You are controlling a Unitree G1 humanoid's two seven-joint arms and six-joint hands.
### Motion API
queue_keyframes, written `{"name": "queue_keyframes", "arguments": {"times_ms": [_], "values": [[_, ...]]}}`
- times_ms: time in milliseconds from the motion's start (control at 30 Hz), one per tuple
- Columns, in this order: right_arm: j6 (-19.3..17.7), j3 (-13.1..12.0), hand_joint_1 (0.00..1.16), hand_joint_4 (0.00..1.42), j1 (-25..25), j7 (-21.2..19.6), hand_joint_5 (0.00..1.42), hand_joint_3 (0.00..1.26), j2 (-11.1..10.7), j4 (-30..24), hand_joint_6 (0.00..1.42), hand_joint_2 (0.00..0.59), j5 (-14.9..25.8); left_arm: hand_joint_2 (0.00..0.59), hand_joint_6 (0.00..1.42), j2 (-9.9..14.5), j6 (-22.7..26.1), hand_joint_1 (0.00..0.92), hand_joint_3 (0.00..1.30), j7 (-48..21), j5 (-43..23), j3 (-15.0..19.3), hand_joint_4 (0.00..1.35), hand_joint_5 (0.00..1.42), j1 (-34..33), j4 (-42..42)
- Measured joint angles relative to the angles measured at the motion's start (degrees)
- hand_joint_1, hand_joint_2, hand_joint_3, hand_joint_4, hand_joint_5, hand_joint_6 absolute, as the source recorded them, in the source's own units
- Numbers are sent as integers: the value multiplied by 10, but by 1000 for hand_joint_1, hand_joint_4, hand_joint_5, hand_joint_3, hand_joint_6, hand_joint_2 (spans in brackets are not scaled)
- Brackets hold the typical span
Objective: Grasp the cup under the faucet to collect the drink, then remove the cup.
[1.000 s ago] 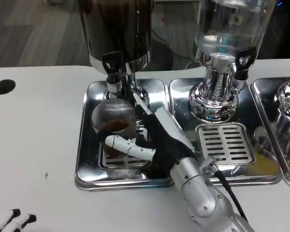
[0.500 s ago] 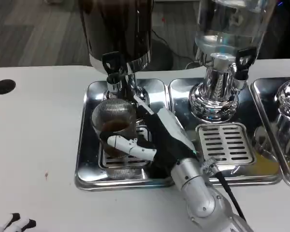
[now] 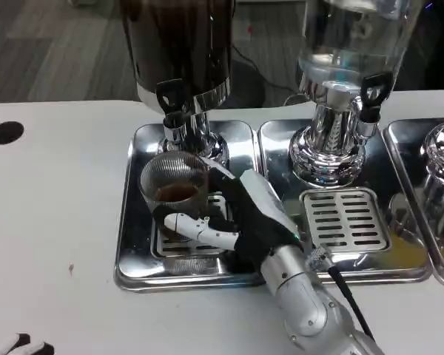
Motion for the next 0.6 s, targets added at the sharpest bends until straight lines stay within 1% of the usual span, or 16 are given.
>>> {"name": "queue_keyframes", "arguments": {"times_ms": [100,167,333,600], "values": [[-1,1,437,261,0,-5,284,189,1,3,241,127,0,125,355,0,0,0,250,-1,0,0,129,136,0,0],[-4,1,454,281,0,-11,306,198,1,5,285,128,0,126,355,0,0,0,250,-3,0,0,129,136,0,0],[-18,-1,469,304,0,-22,345,210,1,12,323,128,2,126,355,0,0,0,250,-3,0,1,134,138,0,0],[-26,-4,469,314,2,-24,357,216,0,14,326,128,4,134,355,0,4,0,250,-16,-1,2,151,151,-2,0]]}}
